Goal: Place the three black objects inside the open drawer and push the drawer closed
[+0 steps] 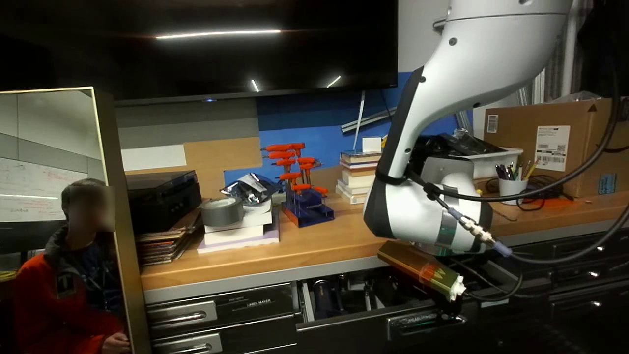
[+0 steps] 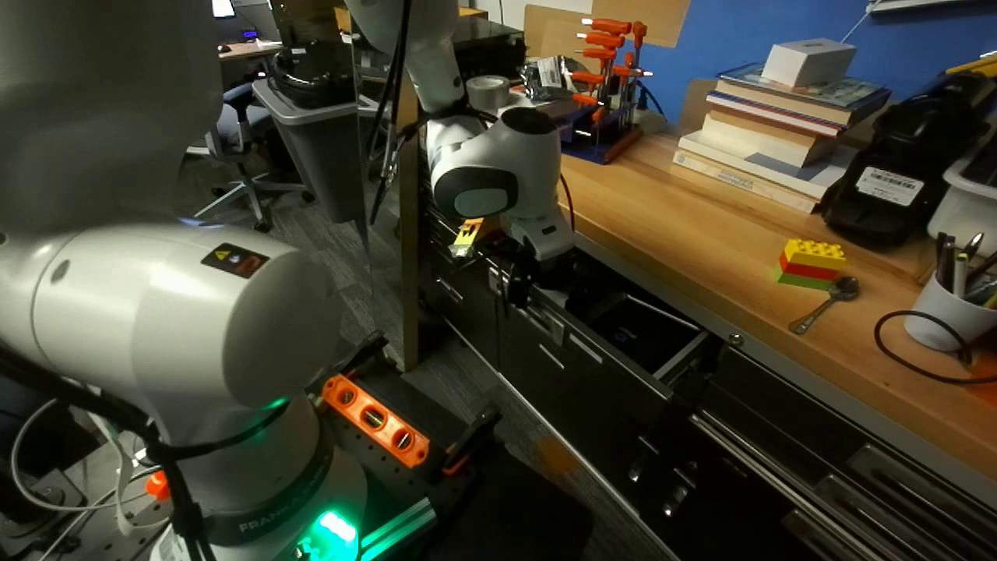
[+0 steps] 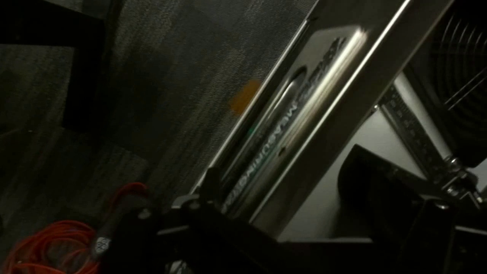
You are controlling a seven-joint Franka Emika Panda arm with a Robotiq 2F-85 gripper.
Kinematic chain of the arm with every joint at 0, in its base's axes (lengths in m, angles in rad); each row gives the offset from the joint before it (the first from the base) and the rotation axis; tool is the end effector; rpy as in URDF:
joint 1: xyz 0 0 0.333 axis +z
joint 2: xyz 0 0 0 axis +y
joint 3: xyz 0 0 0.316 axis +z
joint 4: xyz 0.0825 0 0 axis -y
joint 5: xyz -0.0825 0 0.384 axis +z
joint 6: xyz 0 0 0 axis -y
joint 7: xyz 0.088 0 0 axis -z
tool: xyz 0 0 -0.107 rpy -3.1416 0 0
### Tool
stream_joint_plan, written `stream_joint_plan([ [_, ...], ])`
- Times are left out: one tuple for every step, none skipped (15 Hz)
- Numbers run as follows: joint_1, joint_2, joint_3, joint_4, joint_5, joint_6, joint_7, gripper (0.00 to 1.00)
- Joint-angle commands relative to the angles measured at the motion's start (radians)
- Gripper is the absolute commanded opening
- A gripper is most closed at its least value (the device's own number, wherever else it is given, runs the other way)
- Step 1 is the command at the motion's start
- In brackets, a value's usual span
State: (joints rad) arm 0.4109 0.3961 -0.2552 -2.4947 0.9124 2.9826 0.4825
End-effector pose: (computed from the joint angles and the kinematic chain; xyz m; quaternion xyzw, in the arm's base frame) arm 0.4527 0.0050 0.1474 -0.8237 0.5609 -0.0481 0.0675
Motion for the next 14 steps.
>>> stream_joint_plan([
  [-0.088, 0.013, 0.096, 0.072, 0.075, 0.045, -0.161, 1.00],
  [-0.098, 0.006, 0.105, 0.072, 0.080, 0.050, -0.184, 1.00],
  [-0.101, -0.011, 0.104, 0.063, 0.071, 0.049, -0.196, 1.00],
  [-0.098, -0.018, 0.101, 0.053, 0.062, 0.056, -0.198, 1.00],
  [-0.139, -0.043, 0.133, 0.023, -0.033, 0.079, -0.136, 1.00],
  [-0.140, -0.050, 0.131, 0.012, -0.054, 0.093, -0.130, 1.00],
  [-0.137, -0.070, 0.129, -0.013, -0.088, 0.110, -0.115, 1.00],
  [-0.073, -0.084, 0.071, -0.026, -0.068, 0.110, -0.137, 1.00],
  [-0.062, -0.100, 0.064, -0.048, -0.079, 0.136, -0.131, 1.00],
  [-0.047, -0.116, 0.050, -0.066, -0.085, 0.153, -0.132, 1.00],
  [-0.029, -0.133, 0.034, -0.084, -0.095, 0.170, -0.129, 1.00],
  [-0.007, -0.153, 0.019, -0.108, -0.099, 0.202, -0.129, 1.00],
  [0.010, -0.171, 0.009, -0.131, -0.097, 0.237, -0.135, 1.00],
  [0.032, -0.192, -0.007, -0.153, -0.096, 0.269, -0.138, 1.00],
])
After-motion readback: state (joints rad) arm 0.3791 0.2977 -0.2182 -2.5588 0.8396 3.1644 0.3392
